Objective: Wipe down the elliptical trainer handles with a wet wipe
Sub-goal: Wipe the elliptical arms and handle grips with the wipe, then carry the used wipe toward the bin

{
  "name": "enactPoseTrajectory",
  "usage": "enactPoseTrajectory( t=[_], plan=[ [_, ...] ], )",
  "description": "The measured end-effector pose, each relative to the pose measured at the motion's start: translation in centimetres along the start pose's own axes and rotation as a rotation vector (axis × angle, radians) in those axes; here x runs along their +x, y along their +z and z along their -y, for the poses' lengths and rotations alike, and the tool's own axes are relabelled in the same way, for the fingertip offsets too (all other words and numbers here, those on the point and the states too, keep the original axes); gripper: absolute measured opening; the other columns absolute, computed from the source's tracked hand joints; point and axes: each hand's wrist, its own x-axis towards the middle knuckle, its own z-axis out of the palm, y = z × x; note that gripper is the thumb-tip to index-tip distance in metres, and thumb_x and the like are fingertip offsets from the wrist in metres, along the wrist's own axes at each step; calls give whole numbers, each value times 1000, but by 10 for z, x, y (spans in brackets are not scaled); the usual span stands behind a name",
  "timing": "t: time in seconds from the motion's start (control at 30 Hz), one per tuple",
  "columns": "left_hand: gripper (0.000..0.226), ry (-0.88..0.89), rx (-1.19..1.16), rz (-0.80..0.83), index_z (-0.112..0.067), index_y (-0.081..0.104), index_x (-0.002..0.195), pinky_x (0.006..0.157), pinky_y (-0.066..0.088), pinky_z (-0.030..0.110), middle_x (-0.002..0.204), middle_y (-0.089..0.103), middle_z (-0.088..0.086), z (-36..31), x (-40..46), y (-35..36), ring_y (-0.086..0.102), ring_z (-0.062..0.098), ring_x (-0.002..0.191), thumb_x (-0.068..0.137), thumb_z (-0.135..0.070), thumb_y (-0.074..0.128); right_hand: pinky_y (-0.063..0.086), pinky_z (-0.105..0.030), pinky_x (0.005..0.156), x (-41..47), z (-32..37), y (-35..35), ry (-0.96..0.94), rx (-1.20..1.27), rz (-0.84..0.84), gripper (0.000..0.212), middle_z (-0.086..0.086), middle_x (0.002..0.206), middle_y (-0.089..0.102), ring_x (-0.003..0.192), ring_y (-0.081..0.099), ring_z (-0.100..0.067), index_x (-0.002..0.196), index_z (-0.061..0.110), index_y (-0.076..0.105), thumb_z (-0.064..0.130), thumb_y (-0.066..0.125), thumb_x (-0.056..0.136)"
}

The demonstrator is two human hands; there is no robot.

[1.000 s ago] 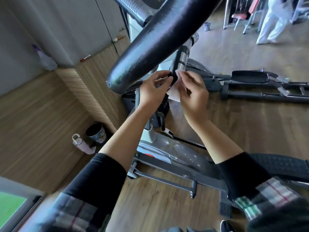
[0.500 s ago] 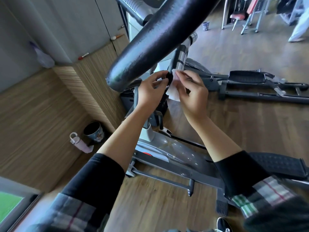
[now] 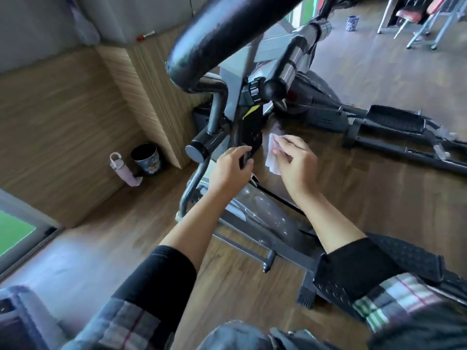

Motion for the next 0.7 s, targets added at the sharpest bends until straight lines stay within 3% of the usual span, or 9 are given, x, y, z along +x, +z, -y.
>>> enactPoseTrajectory(
  t=[0.13,0.27,0.4,0.47,0.6,0.7],
  plan=[
    [34,-198,110,81,-24,59,127,89,51,39,130,58,-1,21,-38,27,61,25,108,93,-27,53,41,0,79,-36,-16,6,101,30,308,23,-13,105,66,87,59,-6,111,-2,67,3,62,88],
    [39,-361,227,109,-25,56,129,91,47,37,131,58,-3,52,-79,49,57,22,116,91,-29,52,43,-13,69,-74,-22,22,231,69,603,21,-24,94,65,75,60,-20,99,-10,67,7,56,93],
    [28,-563,266,167,-21,60,115,87,41,34,123,59,2,79,-122,57,57,27,113,90,-25,50,44,-17,75,-116,-19,46,168,24,890,17,-16,97,64,85,61,-25,96,-4,70,3,56,91],
    [24,-638,284,187,-17,58,110,84,39,34,116,59,4,97,-141,56,57,29,110,89,-23,47,39,-15,62,-130,-10,61,250,7,1041,22,-16,94,63,78,57,-22,97,-5,67,10,51,94],
    [24,-736,297,183,-15,56,109,87,39,34,116,59,4,143,-163,45,57,29,110,89,-24,47,46,-34,63,-160,-1,104,210,-91,1218,22,0,83,59,62,57,-22,76,0,59,12,45,88],
    [27,-780,305,183,-16,57,113,89,40,33,115,60,4,184,-176,29,58,29,109,89,-25,48,49,-30,61,-174,18,146,178,-160,1285,20,-9,87,63,63,61,-28,79,2,60,15,47,87]
  ],
)
